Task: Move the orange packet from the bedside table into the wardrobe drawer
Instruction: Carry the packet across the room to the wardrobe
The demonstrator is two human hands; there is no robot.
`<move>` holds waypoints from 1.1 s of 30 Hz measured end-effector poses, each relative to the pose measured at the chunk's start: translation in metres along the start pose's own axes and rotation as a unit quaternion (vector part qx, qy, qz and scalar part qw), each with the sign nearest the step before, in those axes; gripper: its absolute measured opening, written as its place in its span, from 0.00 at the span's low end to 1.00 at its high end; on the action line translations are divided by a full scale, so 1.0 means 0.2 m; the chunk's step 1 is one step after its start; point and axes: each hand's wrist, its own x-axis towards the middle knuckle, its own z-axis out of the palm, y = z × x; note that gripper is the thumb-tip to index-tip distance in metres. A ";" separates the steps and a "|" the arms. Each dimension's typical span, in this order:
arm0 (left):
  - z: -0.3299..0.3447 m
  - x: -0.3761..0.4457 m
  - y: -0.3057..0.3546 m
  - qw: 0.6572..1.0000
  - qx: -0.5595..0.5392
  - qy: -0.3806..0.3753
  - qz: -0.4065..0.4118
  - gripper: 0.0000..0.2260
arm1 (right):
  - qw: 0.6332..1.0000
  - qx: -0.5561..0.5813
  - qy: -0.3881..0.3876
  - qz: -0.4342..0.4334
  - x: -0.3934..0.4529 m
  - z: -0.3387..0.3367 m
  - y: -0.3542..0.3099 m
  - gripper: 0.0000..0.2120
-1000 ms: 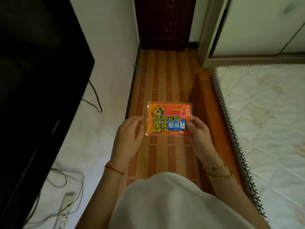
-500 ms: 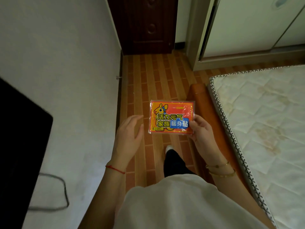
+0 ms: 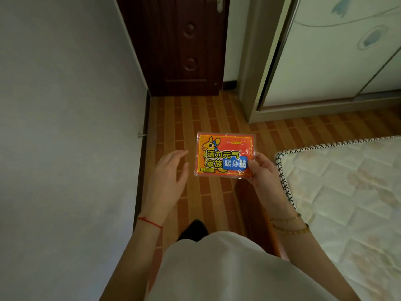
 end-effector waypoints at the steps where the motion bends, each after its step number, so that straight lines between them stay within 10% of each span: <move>1: 0.02 0.10 -0.01 1.000 -0.001 -0.002 0.001 0.17 | 1.000 0.002 0.007 -0.001 0.09 0.00 0.00 0.10; 33: 0.82 3.21 0.20 0.956 -0.059 -0.191 0.215 0.15 | 0.957 0.086 0.277 -0.026 2.59 -0.08 -0.63 0.11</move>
